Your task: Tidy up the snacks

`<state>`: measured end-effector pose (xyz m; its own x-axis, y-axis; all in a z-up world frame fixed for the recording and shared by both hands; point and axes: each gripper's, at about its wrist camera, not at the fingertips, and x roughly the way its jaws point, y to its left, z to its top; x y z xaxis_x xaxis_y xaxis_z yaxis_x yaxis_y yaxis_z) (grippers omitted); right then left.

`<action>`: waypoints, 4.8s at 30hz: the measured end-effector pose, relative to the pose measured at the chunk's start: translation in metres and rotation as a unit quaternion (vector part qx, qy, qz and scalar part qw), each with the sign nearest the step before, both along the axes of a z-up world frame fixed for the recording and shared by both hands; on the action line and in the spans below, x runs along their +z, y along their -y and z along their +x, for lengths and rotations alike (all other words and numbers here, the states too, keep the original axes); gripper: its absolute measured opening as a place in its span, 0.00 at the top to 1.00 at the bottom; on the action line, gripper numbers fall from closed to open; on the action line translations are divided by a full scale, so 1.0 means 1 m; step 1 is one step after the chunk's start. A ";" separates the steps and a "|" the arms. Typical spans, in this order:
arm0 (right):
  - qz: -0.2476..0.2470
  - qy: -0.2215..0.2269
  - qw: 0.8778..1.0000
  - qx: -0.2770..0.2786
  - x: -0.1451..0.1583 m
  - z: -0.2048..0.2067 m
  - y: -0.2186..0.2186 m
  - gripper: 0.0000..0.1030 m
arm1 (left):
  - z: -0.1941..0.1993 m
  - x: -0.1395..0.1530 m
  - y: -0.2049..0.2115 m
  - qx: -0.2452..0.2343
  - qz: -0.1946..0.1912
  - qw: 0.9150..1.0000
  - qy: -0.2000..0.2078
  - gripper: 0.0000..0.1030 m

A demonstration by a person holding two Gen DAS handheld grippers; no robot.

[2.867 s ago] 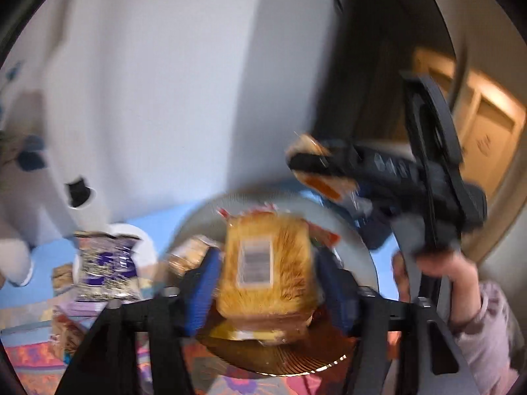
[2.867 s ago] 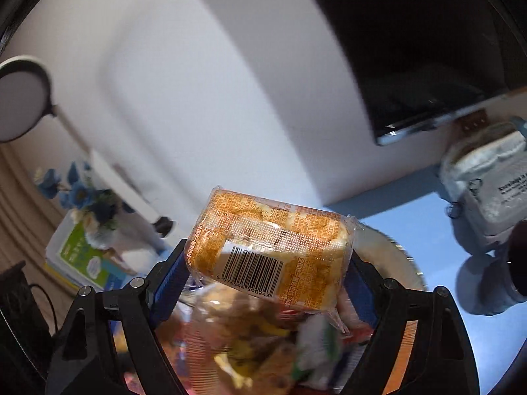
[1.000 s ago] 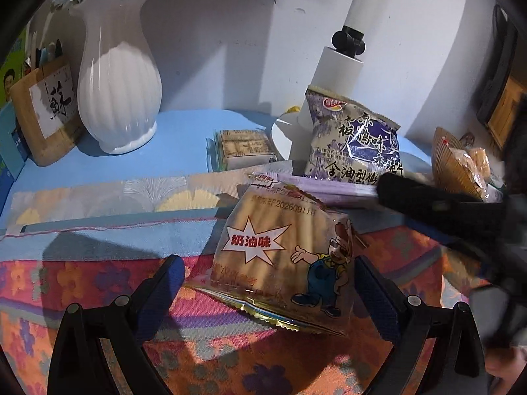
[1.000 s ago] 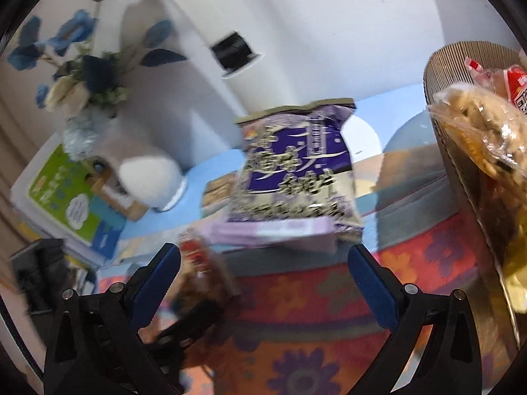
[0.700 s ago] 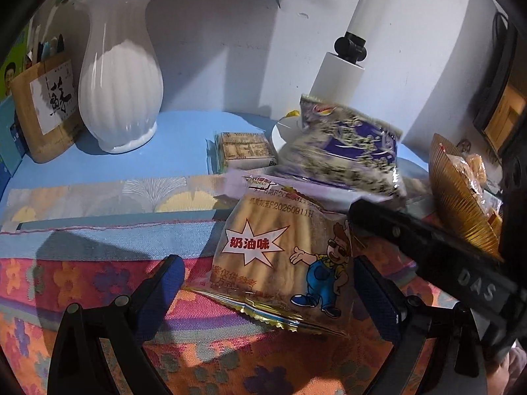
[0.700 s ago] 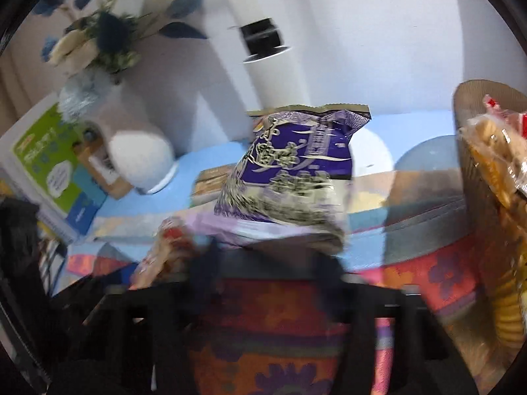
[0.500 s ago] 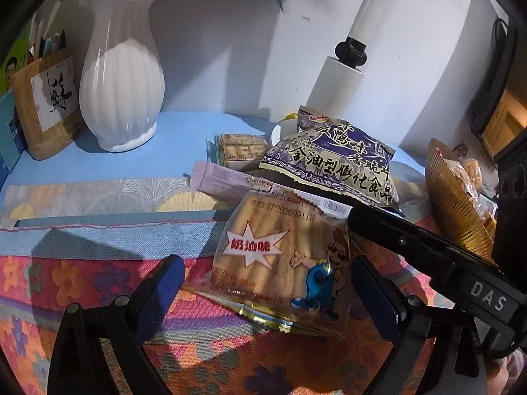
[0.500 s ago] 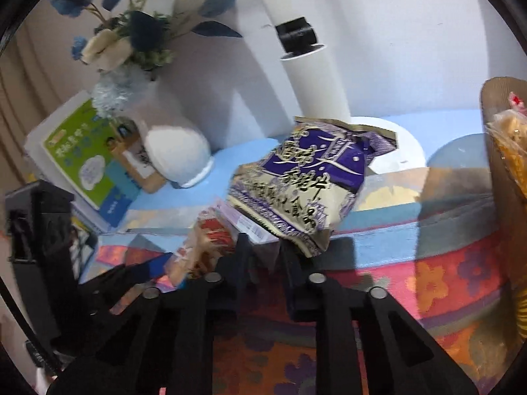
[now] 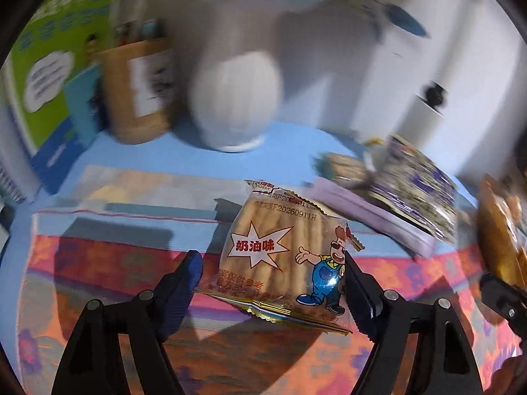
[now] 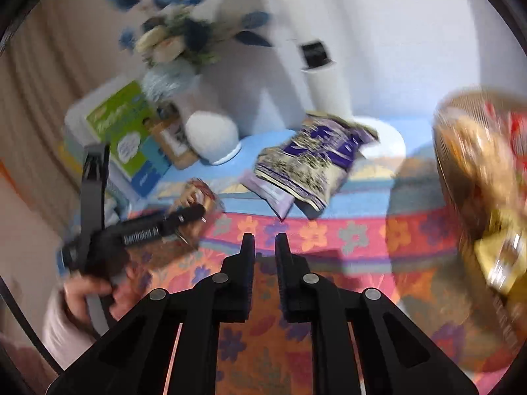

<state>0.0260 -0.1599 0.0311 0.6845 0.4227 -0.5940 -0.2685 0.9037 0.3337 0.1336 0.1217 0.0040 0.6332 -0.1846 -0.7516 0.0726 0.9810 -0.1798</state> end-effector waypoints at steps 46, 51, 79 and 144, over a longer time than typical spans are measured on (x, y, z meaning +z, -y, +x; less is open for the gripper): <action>-0.197 -0.070 0.977 -0.050 -0.051 0.015 -0.014 0.00 | -0.007 -0.017 0.059 -0.072 0.099 0.992 -0.010 0.00; -0.204 -0.069 0.975 -0.057 -0.049 0.018 -0.015 0.00 | -0.009 -0.016 0.059 -0.071 0.097 0.993 -0.009 0.00; -0.201 -0.066 0.975 -0.062 -0.051 0.023 -0.016 0.00 | -0.007 -0.017 0.058 -0.070 0.096 0.993 -0.009 0.00; -0.201 -0.067 0.975 -0.062 -0.051 0.023 -0.016 0.00 | -0.007 -0.017 0.058 -0.069 0.097 0.993 -0.009 0.00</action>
<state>0.0490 -0.1443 -0.0196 0.6207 0.0566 -0.7820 -0.1271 0.9915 -0.0291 0.1265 0.0634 -0.0126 0.5981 -0.1191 -0.7925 0.2063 0.9785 0.0087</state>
